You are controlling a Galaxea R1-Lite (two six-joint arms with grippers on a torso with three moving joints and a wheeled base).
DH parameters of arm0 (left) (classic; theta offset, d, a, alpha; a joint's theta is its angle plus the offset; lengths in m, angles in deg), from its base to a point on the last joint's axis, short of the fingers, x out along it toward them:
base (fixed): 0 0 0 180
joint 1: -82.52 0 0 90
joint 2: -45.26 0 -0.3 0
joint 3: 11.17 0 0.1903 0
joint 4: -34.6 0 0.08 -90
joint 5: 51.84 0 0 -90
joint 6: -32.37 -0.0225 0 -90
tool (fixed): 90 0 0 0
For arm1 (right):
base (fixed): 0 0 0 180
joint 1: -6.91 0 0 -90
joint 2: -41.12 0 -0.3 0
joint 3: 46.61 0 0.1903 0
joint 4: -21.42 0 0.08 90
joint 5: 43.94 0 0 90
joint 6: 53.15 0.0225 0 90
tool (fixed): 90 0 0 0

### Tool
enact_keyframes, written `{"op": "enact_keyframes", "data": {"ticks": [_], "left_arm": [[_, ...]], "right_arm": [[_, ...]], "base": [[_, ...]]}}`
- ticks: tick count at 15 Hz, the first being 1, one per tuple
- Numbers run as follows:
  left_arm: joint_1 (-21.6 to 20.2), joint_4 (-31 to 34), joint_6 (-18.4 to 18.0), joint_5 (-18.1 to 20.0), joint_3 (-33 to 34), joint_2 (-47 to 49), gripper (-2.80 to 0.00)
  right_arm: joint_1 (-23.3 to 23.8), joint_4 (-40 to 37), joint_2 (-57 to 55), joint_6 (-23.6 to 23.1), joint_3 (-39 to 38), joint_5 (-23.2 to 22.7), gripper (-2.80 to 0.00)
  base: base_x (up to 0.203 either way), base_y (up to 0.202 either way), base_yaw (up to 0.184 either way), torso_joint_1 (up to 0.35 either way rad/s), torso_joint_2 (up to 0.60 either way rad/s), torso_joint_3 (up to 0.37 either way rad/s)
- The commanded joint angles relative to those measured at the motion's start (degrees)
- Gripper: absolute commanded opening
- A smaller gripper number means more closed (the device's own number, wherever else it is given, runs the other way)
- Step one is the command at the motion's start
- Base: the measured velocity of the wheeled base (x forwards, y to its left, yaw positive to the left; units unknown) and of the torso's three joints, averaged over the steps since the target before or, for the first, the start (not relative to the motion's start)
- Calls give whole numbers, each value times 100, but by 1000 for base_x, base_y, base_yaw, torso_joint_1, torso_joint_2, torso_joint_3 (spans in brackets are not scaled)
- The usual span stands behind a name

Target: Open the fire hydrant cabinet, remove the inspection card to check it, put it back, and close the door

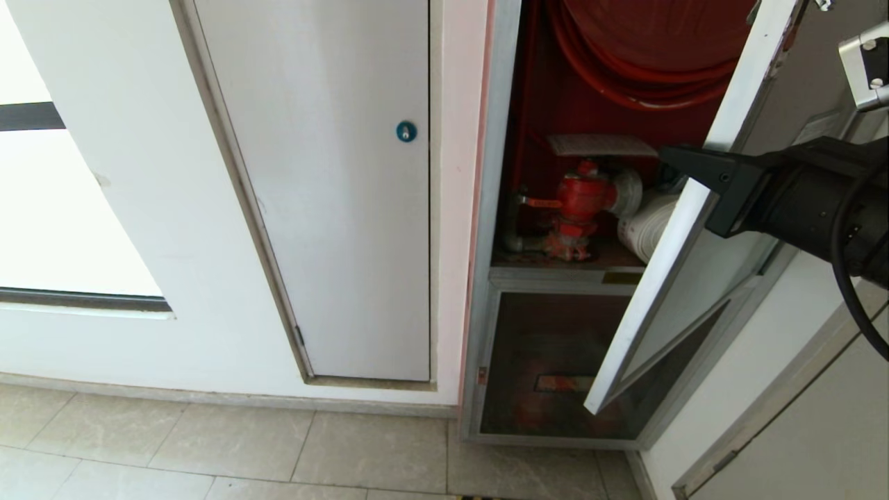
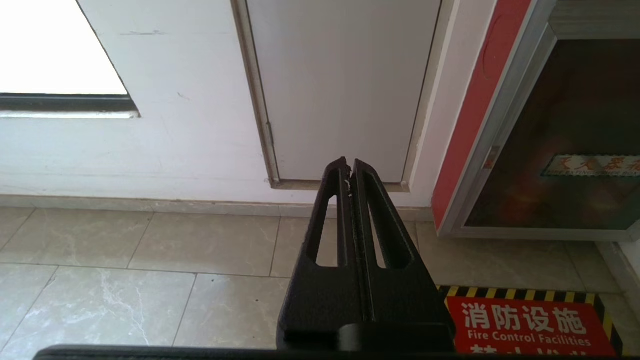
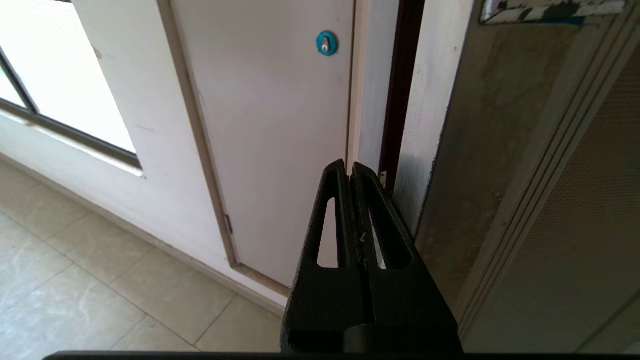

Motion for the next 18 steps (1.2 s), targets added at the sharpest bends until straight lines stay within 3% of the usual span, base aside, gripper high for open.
{"op": "enact_keyframes", "data": {"ticks": [1, 6, 18], "left_arm": [[0, 0, 1, 2, -3, 7, -280], [0, 0, 1, 2, 1, 7, -280], [0, 0, 1, 2, -4, 7, -280]], "right_arm": [[3, 57, 76, -6, -87, 99, -280], [5, 475, 159, -24, -401, 389, -280], [5, 539, 746, -112, -885, 391, -280]], "base": [[0, 0, 0, 0, 0, 0], [0, 0, 0, 0, 0, 0], [0, 0, 0, 0, 0, 0]]}}
